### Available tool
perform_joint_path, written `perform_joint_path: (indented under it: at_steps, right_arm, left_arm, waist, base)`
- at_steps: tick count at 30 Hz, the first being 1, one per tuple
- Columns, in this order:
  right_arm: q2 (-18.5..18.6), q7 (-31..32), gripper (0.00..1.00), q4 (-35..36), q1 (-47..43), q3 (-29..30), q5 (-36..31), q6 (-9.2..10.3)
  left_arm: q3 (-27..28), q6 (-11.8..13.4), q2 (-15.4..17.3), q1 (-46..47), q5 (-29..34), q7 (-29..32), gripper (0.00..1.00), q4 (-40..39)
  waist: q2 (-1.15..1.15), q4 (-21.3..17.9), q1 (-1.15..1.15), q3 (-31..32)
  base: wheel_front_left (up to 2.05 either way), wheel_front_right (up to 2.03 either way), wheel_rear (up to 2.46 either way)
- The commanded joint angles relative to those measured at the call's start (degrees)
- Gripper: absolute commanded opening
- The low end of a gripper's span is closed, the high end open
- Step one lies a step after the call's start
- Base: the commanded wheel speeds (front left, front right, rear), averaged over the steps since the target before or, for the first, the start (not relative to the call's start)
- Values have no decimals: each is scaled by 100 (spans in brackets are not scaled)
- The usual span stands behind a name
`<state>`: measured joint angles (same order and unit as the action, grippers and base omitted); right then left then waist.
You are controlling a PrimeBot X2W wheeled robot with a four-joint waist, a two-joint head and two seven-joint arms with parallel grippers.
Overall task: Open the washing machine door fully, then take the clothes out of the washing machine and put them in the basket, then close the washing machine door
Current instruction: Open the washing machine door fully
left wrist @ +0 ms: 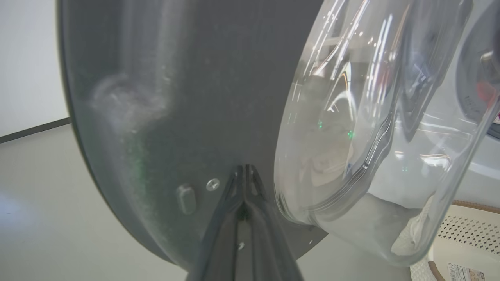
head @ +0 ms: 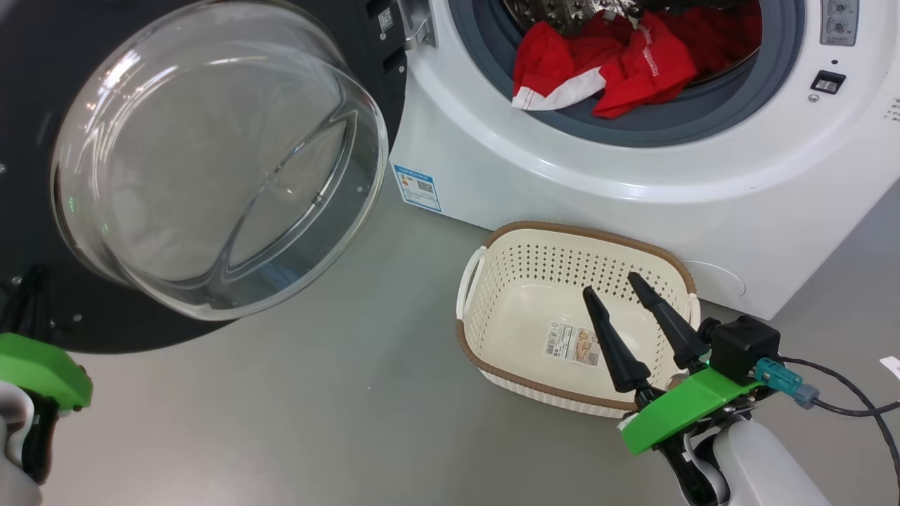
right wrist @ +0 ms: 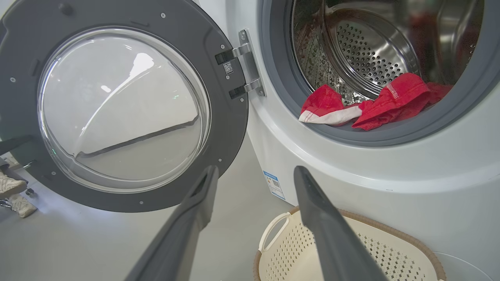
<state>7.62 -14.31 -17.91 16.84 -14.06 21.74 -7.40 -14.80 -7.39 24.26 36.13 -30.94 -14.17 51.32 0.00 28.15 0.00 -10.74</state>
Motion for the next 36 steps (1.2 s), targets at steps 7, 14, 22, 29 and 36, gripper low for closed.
perform_joint_path:
  at_steps: [7,14,22,29,36]
  right_arm:
    - [-81,-69,100,139,162,-93,20,-9]
    - [-114,-69,100,167,155,-54,37,-9]
    - [-149,-69,100,184,86,-42,71,-9]
    - [-134,-69,100,220,62,-66,66,-9]
    - [-125,-69,100,276,12,-64,56,-9]
  left_arm:
    - [16,-8,415,233,-102,-80,0,-68]
    - [211,-9,397,-158,-211,-82,0,-677]
    - [514,48,284,-773,-94,-82,0,-1359]
    - [813,180,136,-1553,-16,-83,56,-2442]
    - [1077,518,-105,-2418,139,-83,100,-4027]
  waist:
    - [0,-6,0,57]
    - [0,-93,0,126]
    - [0,-189,0,251]
    - [0,-378,0,357]
    - [0,-782,0,439]
  base:
    - [0,0,0]
    - [0,0,0]
    - [0,0,0]
    - [0,0,0]
    - [0,0,0]
